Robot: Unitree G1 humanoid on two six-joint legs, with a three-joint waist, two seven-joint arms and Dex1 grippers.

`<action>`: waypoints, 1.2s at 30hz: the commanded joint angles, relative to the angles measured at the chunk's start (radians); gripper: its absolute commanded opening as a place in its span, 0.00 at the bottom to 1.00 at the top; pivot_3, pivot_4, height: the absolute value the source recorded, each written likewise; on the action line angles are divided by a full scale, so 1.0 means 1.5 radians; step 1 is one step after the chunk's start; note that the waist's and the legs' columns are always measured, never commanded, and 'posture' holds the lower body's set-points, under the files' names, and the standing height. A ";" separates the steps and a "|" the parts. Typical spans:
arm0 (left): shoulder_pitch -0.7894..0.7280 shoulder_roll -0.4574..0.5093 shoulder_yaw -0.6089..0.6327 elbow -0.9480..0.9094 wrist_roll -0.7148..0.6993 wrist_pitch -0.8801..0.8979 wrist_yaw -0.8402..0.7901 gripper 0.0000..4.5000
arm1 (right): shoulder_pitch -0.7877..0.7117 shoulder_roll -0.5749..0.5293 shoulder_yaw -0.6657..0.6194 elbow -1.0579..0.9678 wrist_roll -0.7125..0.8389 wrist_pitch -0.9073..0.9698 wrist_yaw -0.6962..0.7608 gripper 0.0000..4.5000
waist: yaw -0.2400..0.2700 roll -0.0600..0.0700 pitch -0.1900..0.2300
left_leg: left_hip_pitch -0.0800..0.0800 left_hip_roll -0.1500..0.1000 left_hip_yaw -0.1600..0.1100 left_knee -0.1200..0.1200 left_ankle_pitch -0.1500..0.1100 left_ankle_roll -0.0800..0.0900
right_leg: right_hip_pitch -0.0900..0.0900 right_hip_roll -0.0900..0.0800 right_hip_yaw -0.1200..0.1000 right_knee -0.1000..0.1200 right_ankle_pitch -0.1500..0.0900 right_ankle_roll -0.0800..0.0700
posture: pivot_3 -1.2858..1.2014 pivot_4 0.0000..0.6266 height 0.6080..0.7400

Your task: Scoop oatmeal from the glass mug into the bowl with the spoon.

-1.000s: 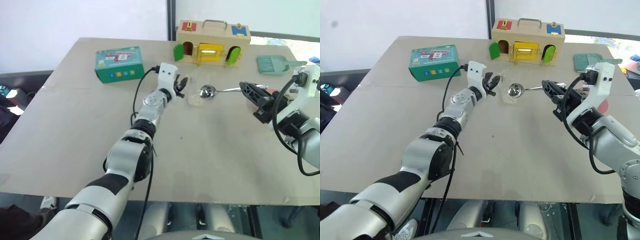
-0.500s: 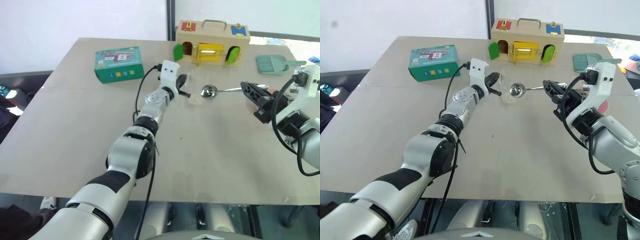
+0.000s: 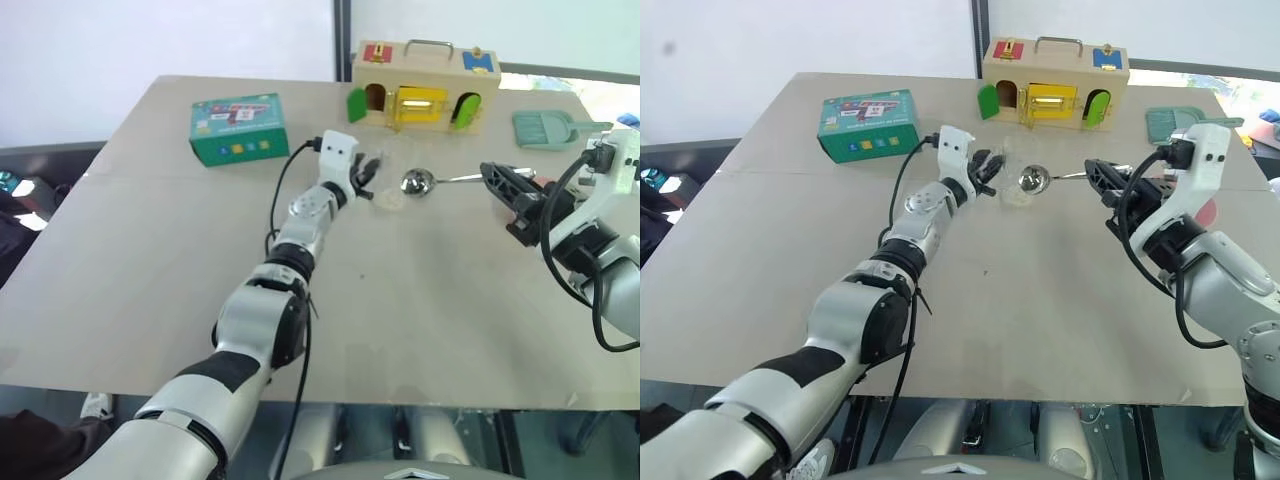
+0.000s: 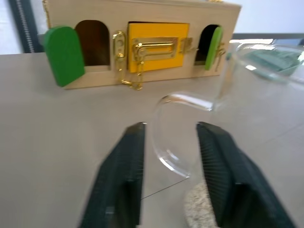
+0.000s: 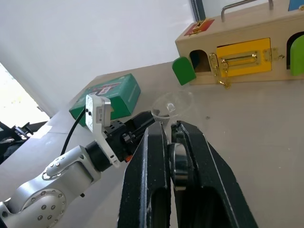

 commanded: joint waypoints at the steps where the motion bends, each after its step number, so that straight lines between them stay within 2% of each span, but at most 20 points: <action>1: -0.002 -0.005 -0.017 -0.039 0.020 -0.017 0.019 0.55 | -0.010 -0.016 -0.013 -0.018 0.021 -0.006 0.002 0.00 | 0.001 0.000 0.000 | 0.000 0.000 0.000 0.000 0.000 0.000 | 0.000 0.000 0.000 0.000 0.000 0.000 | 0.52 0.24 1.00; 10: -0.028 0.015 -0.078 -0.001 0.102 -0.068 0.061 0.55 | -0.001 -0.029 -0.012 -0.030 0.049 -0.010 -0.025 0.00 | 0.000 0.000 0.000 | 0.000 0.000 0.000 0.000 0.000 0.000 | 0.000 0.000 0.000 0.000 0.000 0.000 | 0.52 0.24 1.00; 23: -0.061 0.023 -0.154 0.035 0.216 -0.131 0.185 0.55 | 0.037 -0.039 -0.028 -0.068 0.068 -0.033 -0.072 0.00 | 0.001 0.000 0.000 | 0.000 0.000 0.000 0.000 0.000 0.000 | 0.000 0.000 0.000 0.000 0.000 0.000 | 0.52 0.24 1.00; 36: -0.037 0.000 -0.128 0.007 0.171 -0.111 0.131 0.55 | 0.042 -0.048 -0.020 -0.062 0.057 -0.045 -0.058 0.00 | 0.000 0.000 0.000 | 0.000 0.000 0.001 0.000 0.000 0.000 | 0.000 0.000 0.000 0.000 0.000 0.000 | 0.52 0.24 1.00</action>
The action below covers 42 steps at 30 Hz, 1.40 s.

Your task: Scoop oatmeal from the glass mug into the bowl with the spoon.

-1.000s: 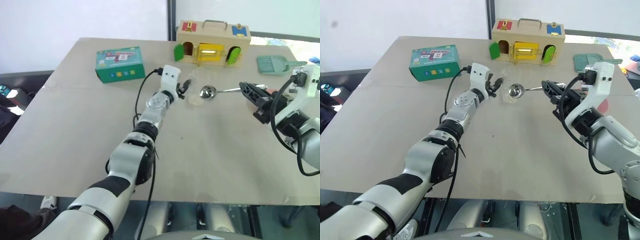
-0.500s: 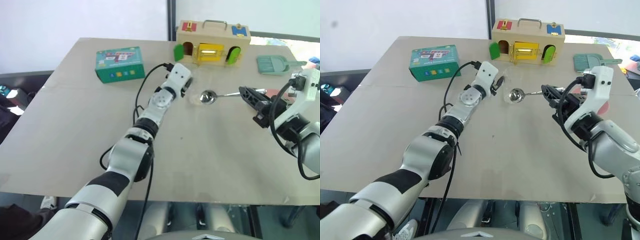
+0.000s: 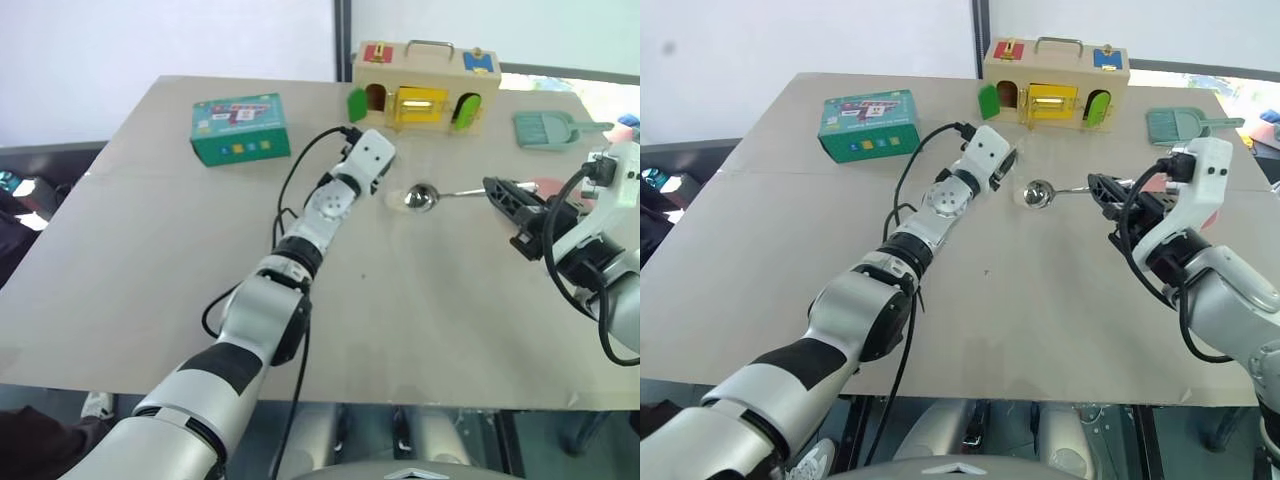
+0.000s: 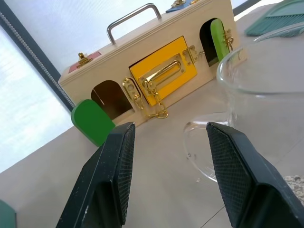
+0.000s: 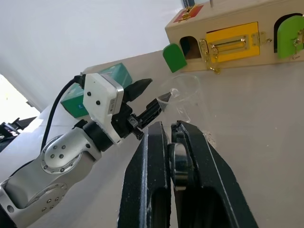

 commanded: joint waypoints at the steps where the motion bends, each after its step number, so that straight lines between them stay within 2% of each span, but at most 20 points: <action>1: 0.002 -0.006 0.015 -0.036 -0.026 0.004 -0.036 0.55 | -0.008 -0.007 -0.016 -0.017 -0.001 -0.018 0.010 0.00 | 0.000 0.000 0.000 | 0.000 0.000 0.000 0.000 0.000 0.000 | 0.000 0.000 0.000 0.000 0.000 0.000 | 0.52 0.24 1.00; 7: 0.045 -0.012 0.018 -0.096 -0.052 0.034 -0.093 0.55 | -0.006 -0.005 -0.016 -0.020 -0.006 -0.019 0.010 0.00 | 0.000 0.000 0.000 | 0.000 0.000 0.000 0.000 0.000 0.000 | 0.000 0.000 0.000 0.000 0.000 0.000 | 0.52 0.24 1.00; 14: 0.141 -0.029 0.004 -0.271 -0.082 0.101 -0.168 0.55 | 0.002 -0.003 -0.018 -0.024 -0.009 -0.021 0.011 0.00 | 0.000 0.000 0.000 | 0.000 0.000 0.000 0.000 0.000 0.000 | 0.000 0.000 0.000 0.000 0.000 0.000 | 0.52 0.24 1.00; 20: 0.170 -0.020 0.024 -0.352 -0.102 0.195 -0.155 0.55 | 0.003 -0.002 -0.019 -0.024 -0.013 -0.022 0.015 0.00 | -0.001 0.000 0.000 | 0.000 0.000 0.000 0.001 0.000 0.000 | 0.000 0.000 0.000 0.000 0.000 0.000 | 0.52 0.24 1.00; 28: 0.125 -0.009 0.029 -0.296 -0.101 0.220 -0.141 0.55 | -0.002 0.001 -0.013 -0.018 -0.021 -0.022 0.024 0.00 | 0.003 0.000 0.000 | 0.001 0.000 0.000 0.001 0.000 0.000 | 0.000 0.000 0.000 0.001 0.000 0.000 | 0.52 0.24 1.00; 42: 0.021 -0.060 0.081 -0.113 -0.147 0.207 -0.119 0.55 | 0.006 -0.004 -0.019 -0.027 -0.018 -0.025 0.012 0.00 | 0.000 0.000 0.000 | 0.001 0.000 0.000 0.001 0.000 0.000 | 0.001 0.000 0.000 0.001 0.000 0.000 | 0.52 0.24 1.00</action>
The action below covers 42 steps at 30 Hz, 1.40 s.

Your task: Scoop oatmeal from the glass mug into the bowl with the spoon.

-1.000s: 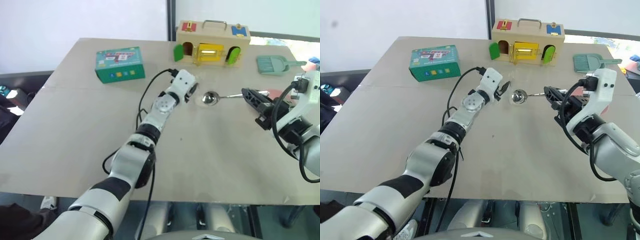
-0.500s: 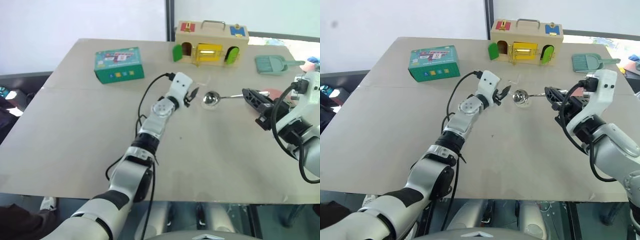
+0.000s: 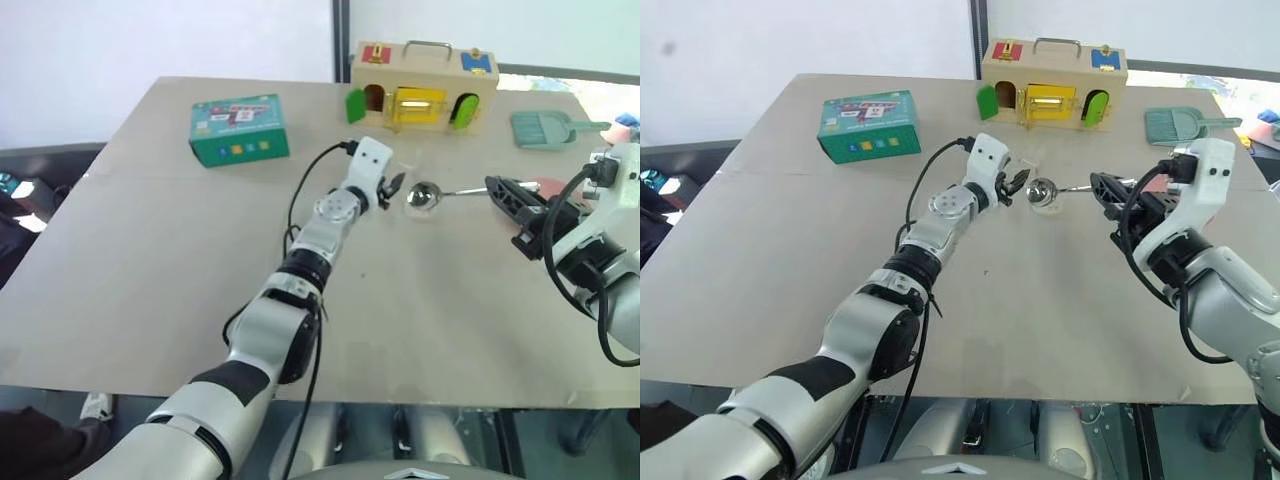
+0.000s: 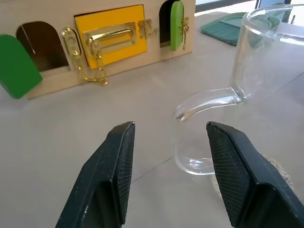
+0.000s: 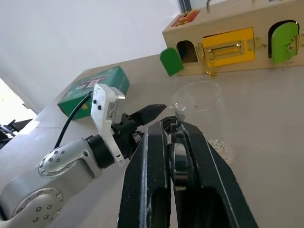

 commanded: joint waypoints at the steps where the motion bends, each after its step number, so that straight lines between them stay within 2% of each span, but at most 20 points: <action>1: -0.047 -0.011 0.015 0.041 -0.008 -0.016 0.026 0.55 | -0.003 -0.005 -0.018 -0.027 0.004 -0.018 -0.001 0.00 | 0.000 0.000 0.000 | 0.000 0.000 0.000 0.000 0.000 0.000 | 0.000 0.000 0.000 0.000 0.000 0.000 | 0.52 0.24 1.00; 8: -0.098 -0.026 0.043 0.121 -0.014 -0.030 0.047 0.55 | -0.004 -0.005 -0.017 -0.029 0.002 -0.019 -0.005 0.00 | 0.001 0.000 0.000 | 0.000 0.000 0.000 0.000 0.000 0.000 | 0.000 0.000 0.000 0.000 0.000 0.000 | 0.52 0.24 1.00; 11: -0.107 -0.026 0.050 0.135 -0.016 -0.044 0.041 0.38 | -0.001 -0.005 -0.019 -0.033 0.001 -0.021 -0.009 0.00 | 0.000 0.000 0.000 | 0.000 0.000 0.000 0.000 0.000 0.000 | 0.000 0.000 0.000 0.000 0.000 0.000 | 0.52 0.24 1.00; 13: -0.108 -0.025 0.051 0.140 -0.012 -0.059 0.037 0.20 | 0.001 -0.005 -0.020 -0.035 0.000 -0.024 -0.012 0.00 | 0.000 0.000 0.000 | 0.000 0.000 0.000 0.000 0.000 0.000 | 0.000 0.000 0.000 0.000 0.000 0.000 | 0.52 0.24 1.00; 14: -0.108 -0.024 0.051 0.142 -0.011 -0.063 0.038 0.07 | 0.002 -0.005 -0.020 -0.036 0.000 -0.025 -0.013 0.00 | 0.000 0.000 0.000 | 0.000 0.000 0.000 0.000 0.000 0.000 | 0.000 0.000 0.000 0.000 0.000 0.000 | 0.52 0.24 1.00; 15: -0.108 -0.023 0.053 0.144 -0.011 -0.067 0.040 0.00 | 0.004 -0.005 -0.020 -0.038 0.000 -0.026 -0.015 0.00 | 0.000 0.000 0.000 | 0.000 0.000 0.000 0.000 0.000 0.000 | 0.000 0.000 0.000 0.000 0.000 0.000 | 0.52 0.24 1.00; 25: -0.094 -0.018 0.070 0.133 -0.020 -0.084 0.039 0.00 | 0.011 -0.010 -0.025 -0.041 0.001 -0.030 -0.016 0.00 | 0.001 0.000 0.000 | 0.000 0.000 0.000 0.000 0.000 0.000 | 0.000 0.000 0.000 0.000 0.000 0.000 | 0.52 0.24 1.00; 29: -0.068 -0.010 0.059 0.084 -0.015 -0.118 0.028 0.00 | -0.001 -0.021 -0.032 -0.032 -0.007 -0.028 -0.020 0.00 | 0.000 0.000 0.000 | 0.000 0.000 0.000 0.000 0.000 0.000 | 0.000 0.000 0.000 0.000 0.000 0.000 | 0.52 0.24 1.00; 35: 0.002 -0.004 0.008 -0.023 0.016 -0.212 0.008 0.00 | -0.110 -0.083 -0.057 0.026 0.034 -0.024 -0.015 0.00 | 0.002 0.000 0.000 | 0.000 0.000 0.001 0.000 0.000 0.000 | -0.001 0.000 0.001 0.000 0.000 0.000 | 0.52 0.24 1.00; 42: 0.013 -0.004 -0.020 -0.044 0.050 -0.297 0.054 0.00 | -0.185 -0.185 -0.064 0.093 0.064 0.035 0.035 0.00 | 0.005 0.000 0.000 | -0.001 0.000 0.001 0.000 -0.001 0.001 | 0.000 -0.001 0.001 -0.001 0.000 0.000 | 0.52 0.24 1.00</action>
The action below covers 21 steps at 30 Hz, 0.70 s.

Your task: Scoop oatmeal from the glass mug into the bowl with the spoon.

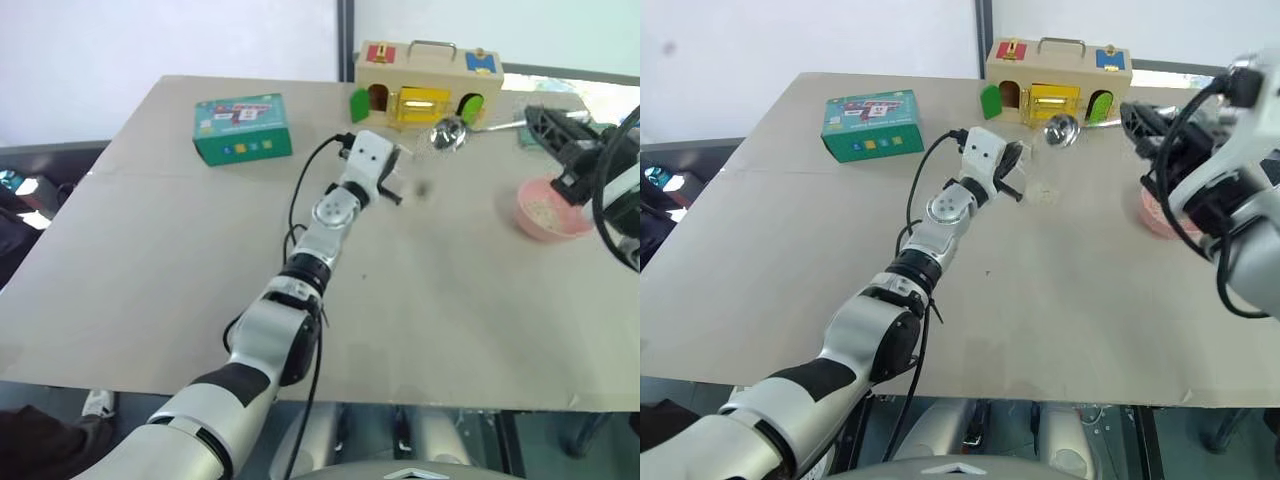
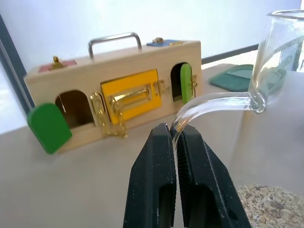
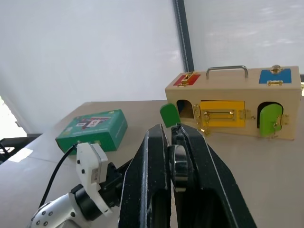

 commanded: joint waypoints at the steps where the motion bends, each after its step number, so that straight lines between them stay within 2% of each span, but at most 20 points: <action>1: -0.013 -0.008 -0.004 -0.042 0.000 -0.072 0.014 0.00 | -0.020 -0.059 -0.023 0.020 -0.008 0.041 0.045 0.00 | 0.001 0.000 0.000 | 0.000 0.000 0.000 0.000 0.000 0.000 | 0.000 0.000 0.000 0.000 0.000 0.000 | 0.52 0.24 1.00; 4: -0.016 -0.014 -0.002 -0.043 -0.003 -0.103 0.027 0.00 | -0.009 -0.103 0.000 0.038 -0.061 0.084 0.087 0.00 | 0.001 0.000 0.000 | 0.000 0.000 0.000 0.000 0.000 0.000 | 0.000 0.000 0.000 0.000 0.000 0.000 | 0.52 0.24 1.00; 8: -0.012 -0.021 -0.021 -0.044 0.021 -0.158 0.049 0.00 | -0.033 -0.143 0.083 0.038 -0.201 0.129 0.163 0.00 | 0.001 0.000 0.000 | 0.000 0.000 0.000 0.000 0.000 0.001 | 0.000 0.000 0.000 -0.001 0.000 0.000 | 0.52 0.24 1.00; 9: -0.013 -0.022 -0.025 -0.039 0.024 -0.167 0.049 0.00 | -0.042 -0.142 0.101 0.040 -0.227 0.135 0.177 0.00 | 0.001 0.000 0.000 | 0.000 0.000 0.000 0.000 0.000 0.001 | 0.000 0.000 0.000 -0.001 0.000 0.000 | 0.52 0.24 1.00; 13: -0.019 -0.032 -0.069 -0.022 0.085 -0.228 0.097 0.00 | -0.104 -0.131 0.261 0.066 -0.445 0.160 0.270 0.00 | -0.002 0.000 0.000 | 0.000 0.000 0.001 0.000 0.000 0.001 | 0.000 0.000 0.000 0.000 0.000 0.000 | 0.52 0.24 1.00; 15: -0.025 -0.039 -0.078 -0.015 0.096 -0.240 0.112 0.00 | -0.111 -0.112 0.291 0.082 -0.507 0.157 0.304 0.00 | -0.002 0.000 0.000 | 0.000 0.000 0.001 0.000 0.000 0.001 | 0.000 0.000 0.000 0.000 0.000 0.000 | 0.52 0.24 1.00; 18: -0.033 -0.041 -0.091 -0.007 0.117 -0.254 0.135 0.00 | -0.110 -0.074 0.277 0.096 -0.525 0.167 0.341 0.00 | -0.002 0.000 0.000 | -0.001 0.000 0.000 0.000 0.000 0.000 | -0.001 0.000 0.000 0.000 0.000 0.000 | 0.52 0.24 1.00; 21: -0.040 -0.045 -0.094 0.007 0.124 -0.250 0.144 0.00 | -0.119 0.034 0.155 0.141 -0.339 0.212 0.294 0.00 | -0.001 0.000 0.000 | -0.001 0.000 0.000 0.000 0.000 0.000 | -0.001 0.000 0.000 0.000 0.000 0.000 | 0.52 0.24 1.00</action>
